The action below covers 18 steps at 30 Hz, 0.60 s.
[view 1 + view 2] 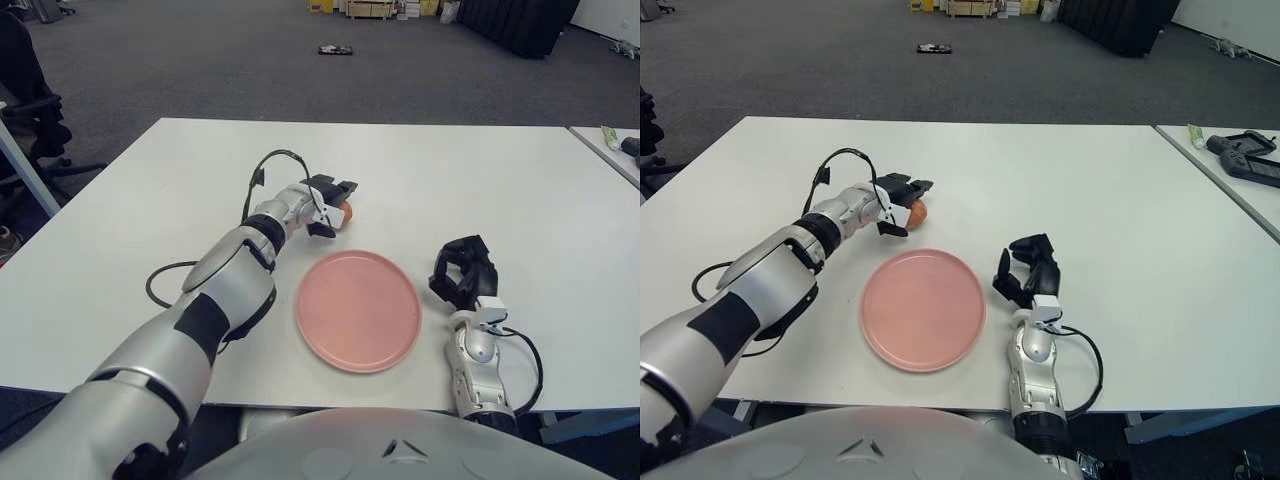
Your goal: Put the apple into the plate.
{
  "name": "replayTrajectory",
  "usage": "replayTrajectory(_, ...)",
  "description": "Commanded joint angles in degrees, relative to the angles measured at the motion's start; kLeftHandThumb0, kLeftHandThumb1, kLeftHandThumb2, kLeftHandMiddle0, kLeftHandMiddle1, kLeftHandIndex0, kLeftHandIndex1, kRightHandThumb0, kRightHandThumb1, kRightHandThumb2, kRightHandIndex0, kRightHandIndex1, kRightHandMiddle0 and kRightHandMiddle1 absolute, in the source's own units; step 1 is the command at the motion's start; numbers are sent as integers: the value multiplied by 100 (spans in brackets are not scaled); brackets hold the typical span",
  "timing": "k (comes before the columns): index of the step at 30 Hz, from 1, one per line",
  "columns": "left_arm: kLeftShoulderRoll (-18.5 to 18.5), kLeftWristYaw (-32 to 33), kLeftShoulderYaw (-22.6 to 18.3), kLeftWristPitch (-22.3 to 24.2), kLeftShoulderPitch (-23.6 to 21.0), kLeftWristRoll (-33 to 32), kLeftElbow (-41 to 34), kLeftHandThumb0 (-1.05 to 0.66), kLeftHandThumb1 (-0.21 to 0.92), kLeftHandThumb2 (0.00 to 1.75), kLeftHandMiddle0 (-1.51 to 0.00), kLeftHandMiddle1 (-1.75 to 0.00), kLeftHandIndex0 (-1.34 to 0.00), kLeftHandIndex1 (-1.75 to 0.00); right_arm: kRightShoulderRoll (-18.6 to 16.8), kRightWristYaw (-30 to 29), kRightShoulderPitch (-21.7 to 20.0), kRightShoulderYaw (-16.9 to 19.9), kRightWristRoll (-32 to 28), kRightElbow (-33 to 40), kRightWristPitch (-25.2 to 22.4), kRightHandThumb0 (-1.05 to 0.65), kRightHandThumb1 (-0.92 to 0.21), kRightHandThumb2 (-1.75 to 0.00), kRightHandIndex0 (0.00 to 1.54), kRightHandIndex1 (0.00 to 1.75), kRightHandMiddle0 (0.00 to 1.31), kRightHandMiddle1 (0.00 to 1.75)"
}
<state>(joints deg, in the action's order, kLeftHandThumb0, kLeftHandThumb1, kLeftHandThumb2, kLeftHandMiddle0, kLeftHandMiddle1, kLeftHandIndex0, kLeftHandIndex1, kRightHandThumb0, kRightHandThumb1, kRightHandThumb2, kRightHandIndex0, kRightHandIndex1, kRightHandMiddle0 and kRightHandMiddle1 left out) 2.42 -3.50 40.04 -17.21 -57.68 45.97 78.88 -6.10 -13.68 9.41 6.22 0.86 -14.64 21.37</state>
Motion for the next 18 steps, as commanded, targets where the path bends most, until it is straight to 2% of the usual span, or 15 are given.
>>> replayTrajectory(1, 23, -242, 28, 89, 167, 43, 86, -72, 43, 88, 0, -30, 0, -46, -73, 35, 266, 86, -150, -133, -153, -41, -54, -105, 66, 175, 44, 175)
replayTrajectory(8, 50, -315, -11, 144, 208, 4, 85, -67, 39, 92, 0, -47, 0, -70, -47, 0, 293, 80, -88, -110, -140, -41, -54, -105, 68, 175, 44, 175)
replayTrajectory(11, 58, -252, -16, 184, 265, 13, 89, -63, 35, 97, 0, -61, 0, -81, -53, -26, 323, 87, -76, -58, -167, -41, -54, -105, 71, 175, 44, 175)
replayTrajectory(18, 55, -192, -34, 252, 313, 10, 88, -57, 29, 104, 0, -85, 0, -94, -108, -27, 369, 103, -156, -10, -68, -41, -54, -104, 72, 175, 44, 175)
